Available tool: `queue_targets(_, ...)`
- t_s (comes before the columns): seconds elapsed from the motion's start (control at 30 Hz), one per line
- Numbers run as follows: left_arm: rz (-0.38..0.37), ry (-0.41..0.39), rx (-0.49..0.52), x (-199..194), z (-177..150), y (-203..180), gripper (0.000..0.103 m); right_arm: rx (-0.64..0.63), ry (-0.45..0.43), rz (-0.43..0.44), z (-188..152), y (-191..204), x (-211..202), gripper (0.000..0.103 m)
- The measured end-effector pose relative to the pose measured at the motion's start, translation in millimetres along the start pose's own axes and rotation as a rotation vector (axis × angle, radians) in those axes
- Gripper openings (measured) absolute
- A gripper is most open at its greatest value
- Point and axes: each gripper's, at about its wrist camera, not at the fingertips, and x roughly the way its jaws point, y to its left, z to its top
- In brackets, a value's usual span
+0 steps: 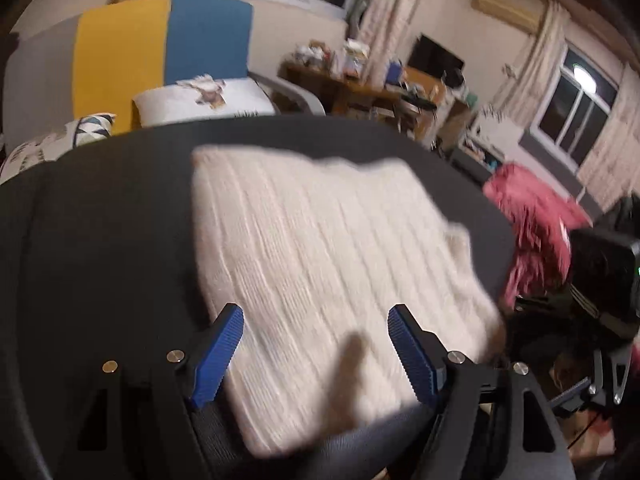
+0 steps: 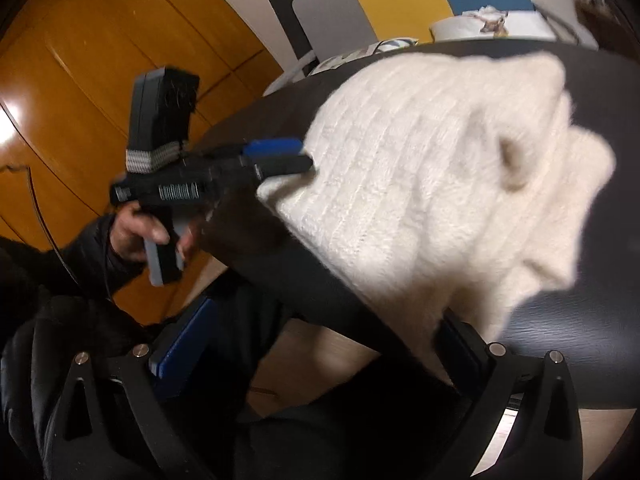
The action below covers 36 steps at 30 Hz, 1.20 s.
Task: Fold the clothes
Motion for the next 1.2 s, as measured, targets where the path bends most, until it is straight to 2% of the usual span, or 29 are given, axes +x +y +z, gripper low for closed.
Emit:
queue_targets(0.07,0.010,-0.025,-0.005,1,12,7,0.077,-0.041,-0.045,-0.073,10,5,-17,0.103)
queue_targets(0.13,0.005,-0.014,-0.021,12,23,15,0.077,-0.081,-0.128,-0.158,27,9,-31,0.103)
queue_targets(0.23,0.033,0.071,-0.061,36,16,23,0.077,-0.170,-0.182,-0.203,52,15,-23,0.103)
queue_targets(0.33,0.037,0.109,-0.083,44,-6,25,0.085,-0.197,-0.089,-0.199,65,4,17,0.103)
queue_targets(0.37,0.021,0.114,-0.096,45,-15,26,0.087,-0.182,-0.010,-0.212,61,-7,37,0.103)
queue_targets(0.4,0.004,0.108,-0.103,44,-24,27,0.087,-0.199,0.038,-0.246,54,-16,52,0.102)
queue_targets(0.5,-0.015,0.056,-0.130,26,-24,28,0.082,-0.263,-0.014,-0.256,41,-22,52,0.102)
queue_targets(0.63,0.015,-0.018,-0.080,11,0,34,0.081,-0.273,-0.041,-0.254,36,-21,49,0.103)
queue_targets(0.77,-0.014,-0.052,-0.080,11,32,51,0.080,-0.215,-0.067,-0.233,49,-14,33,0.103)
queue_targets(0.83,-0.083,-0.111,-0.039,8,48,51,0.080,-0.204,-0.118,-0.264,58,-12,20,0.103)
queue_targets(0.9,-0.166,-0.136,0.012,10,60,48,0.080,-0.203,-0.133,-0.303,75,-9,17,0.103)
queue_targets(0.97,-0.165,-0.101,0.058,24,64,44,0.080,-0.207,-0.111,-0.308,81,-10,25,0.103)
queue_targets(1.0,-0.152,-0.032,0.066,39,63,45,0.080,-0.210,-0.096,-0.307,82,-11,30,0.103)
queue_targets(1.07,-0.112,0.122,0.085,73,55,47,0.081,-0.201,0.005,-0.331,84,-23,53,0.103)
queue_targets(1.1,-0.097,0.126,0.102,77,51,45,0.082,-0.200,0.064,-0.358,80,-30,65,0.103)
queue_targets(1.2,-0.107,0.095,0.102,71,53,47,0.081,-0.239,0.053,-0.375,74,-31,70,0.103)
